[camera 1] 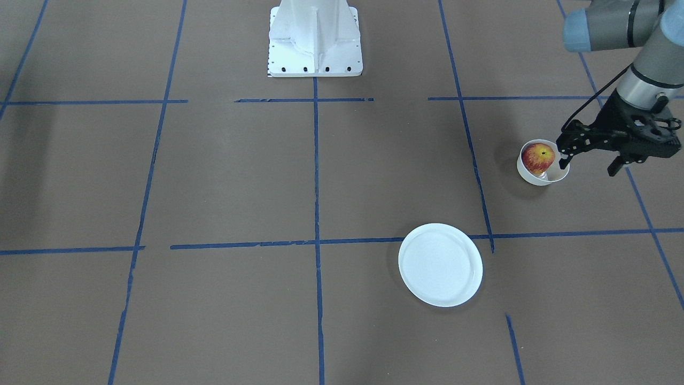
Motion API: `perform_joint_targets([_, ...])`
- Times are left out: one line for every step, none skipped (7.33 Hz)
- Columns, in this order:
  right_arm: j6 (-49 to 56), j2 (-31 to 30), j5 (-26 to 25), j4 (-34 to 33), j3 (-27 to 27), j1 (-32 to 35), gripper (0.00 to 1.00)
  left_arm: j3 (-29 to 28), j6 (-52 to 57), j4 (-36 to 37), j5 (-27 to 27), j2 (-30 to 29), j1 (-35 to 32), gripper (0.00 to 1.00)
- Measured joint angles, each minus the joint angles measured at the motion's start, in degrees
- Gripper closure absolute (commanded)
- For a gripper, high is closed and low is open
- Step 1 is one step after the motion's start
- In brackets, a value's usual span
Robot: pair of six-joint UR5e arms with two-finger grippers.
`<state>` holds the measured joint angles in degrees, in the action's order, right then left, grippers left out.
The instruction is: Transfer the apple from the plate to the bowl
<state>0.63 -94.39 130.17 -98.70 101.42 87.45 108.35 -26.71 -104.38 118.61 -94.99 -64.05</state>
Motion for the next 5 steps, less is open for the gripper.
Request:
perform_joint_targets([0.02,0.0,0.0,0.0,0.0,0.0,0.0,-2.31,4.85,0.59,1.29,-0.75,-4.11,0.0])
perform_joint_targets([0.01,0.0,0.0,0.0,0.0,0.0,0.0,-5.03,8.33,1.38,4.9,-1.35,-8.78,0.0])
perform_joint_targets([-0.01,0.0,0.0,0.0,0.0,0.0,0.0,-7.19,11.11,2.76,9.43,-1.25,-13.03,0.0])
perform_joint_targets([-0.01,0.0,0.0,0.0,0.0,0.0,0.0,-8.84,15.27,4.32,11.96,-0.41,-16.35,0.0])
perform_joint_targets([-0.01,0.0,0.0,0.0,0.0,0.0,0.0,-10.4,21.23,6.26,12.98,1.07,-19.43,0.0])
